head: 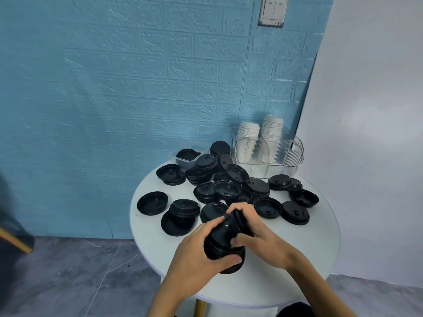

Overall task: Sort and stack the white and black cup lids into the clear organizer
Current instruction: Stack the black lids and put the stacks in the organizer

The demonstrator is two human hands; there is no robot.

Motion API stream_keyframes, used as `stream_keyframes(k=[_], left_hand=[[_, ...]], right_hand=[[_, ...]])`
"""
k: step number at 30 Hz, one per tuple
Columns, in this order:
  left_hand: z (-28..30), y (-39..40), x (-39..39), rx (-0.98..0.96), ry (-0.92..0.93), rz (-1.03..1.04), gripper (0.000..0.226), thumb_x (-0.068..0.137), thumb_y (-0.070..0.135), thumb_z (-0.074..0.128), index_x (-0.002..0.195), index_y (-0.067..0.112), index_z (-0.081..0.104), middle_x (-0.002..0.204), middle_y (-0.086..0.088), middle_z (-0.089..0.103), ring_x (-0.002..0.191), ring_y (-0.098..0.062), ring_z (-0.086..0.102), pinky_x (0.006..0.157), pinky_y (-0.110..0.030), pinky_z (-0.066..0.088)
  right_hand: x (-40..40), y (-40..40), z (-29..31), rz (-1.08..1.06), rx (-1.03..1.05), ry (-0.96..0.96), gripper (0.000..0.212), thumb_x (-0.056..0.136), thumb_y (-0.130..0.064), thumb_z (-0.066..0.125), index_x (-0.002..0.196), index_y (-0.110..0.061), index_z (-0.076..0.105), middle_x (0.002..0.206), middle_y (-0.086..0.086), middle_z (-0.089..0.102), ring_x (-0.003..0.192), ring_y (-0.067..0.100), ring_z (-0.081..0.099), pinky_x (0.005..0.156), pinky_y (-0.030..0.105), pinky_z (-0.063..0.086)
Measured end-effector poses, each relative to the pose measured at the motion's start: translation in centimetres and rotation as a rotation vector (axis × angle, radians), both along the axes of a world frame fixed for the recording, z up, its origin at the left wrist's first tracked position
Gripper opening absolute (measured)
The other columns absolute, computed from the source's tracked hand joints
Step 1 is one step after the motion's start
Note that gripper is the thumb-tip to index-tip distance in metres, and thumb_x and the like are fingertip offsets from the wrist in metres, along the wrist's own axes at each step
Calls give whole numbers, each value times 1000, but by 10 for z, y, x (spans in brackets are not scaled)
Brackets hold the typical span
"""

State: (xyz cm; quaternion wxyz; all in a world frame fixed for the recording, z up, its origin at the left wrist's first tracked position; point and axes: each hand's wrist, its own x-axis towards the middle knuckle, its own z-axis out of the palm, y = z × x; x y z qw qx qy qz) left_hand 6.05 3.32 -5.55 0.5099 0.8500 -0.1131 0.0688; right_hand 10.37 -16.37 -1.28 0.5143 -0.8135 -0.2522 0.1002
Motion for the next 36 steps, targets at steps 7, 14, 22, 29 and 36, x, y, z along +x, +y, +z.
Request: stream_keyframes(k=[7, 14, 22, 29, 36], left_hand=[[-1, 0, 0, -5, -12, -2, 83, 59, 67, 85, 131, 71, 44, 127, 43, 55, 119, 13, 56, 103, -23, 49], [1, 0, 0, 20, -14, 1, 89, 61, 64, 84, 136, 72, 37, 122, 42, 60, 116, 14, 57, 101, -23, 49], [-1, 0, 0, -11, 27, 19, 101, 58, 69, 85, 142, 69, 29, 123, 41, 61, 116, 13, 58, 102, -23, 49], [-1, 1, 0, -15, 1, -7, 81, 63, 63, 88, 130, 66, 42, 118, 33, 67, 110, 8, 63, 95, -27, 54], [-1, 0, 0, 24, -44, 11, 98, 54, 74, 86, 137, 70, 34, 126, 42, 56, 117, 13, 56, 97, -18, 49]], right_hand=[[-2, 5, 6, -79, 302, 67, 54, 89, -29, 55, 139, -43, 39, 92, -8, 57, 78, 1, 56, 67, 14, 49], [-11, 24, -9, -156, 546, 5, 29, 93, -43, 64, 115, -33, 47, 117, 1, 64, 116, 16, 64, 92, 28, 54], [-16, 12, -24, -204, 356, -28, 58, 80, -41, 81, 132, -26, 59, 119, 3, 71, 113, 23, 67, 96, 39, 56], [-18, 2, -17, -170, 263, -11, 69, 63, -33, 95, 126, -23, 69, 125, -2, 70, 120, 16, 65, 105, 34, 49], [-21, 0, -11, -78, 265, 128, 59, 72, -24, 93, 125, -30, 68, 124, -1, 71, 121, 16, 64, 97, 23, 52]])
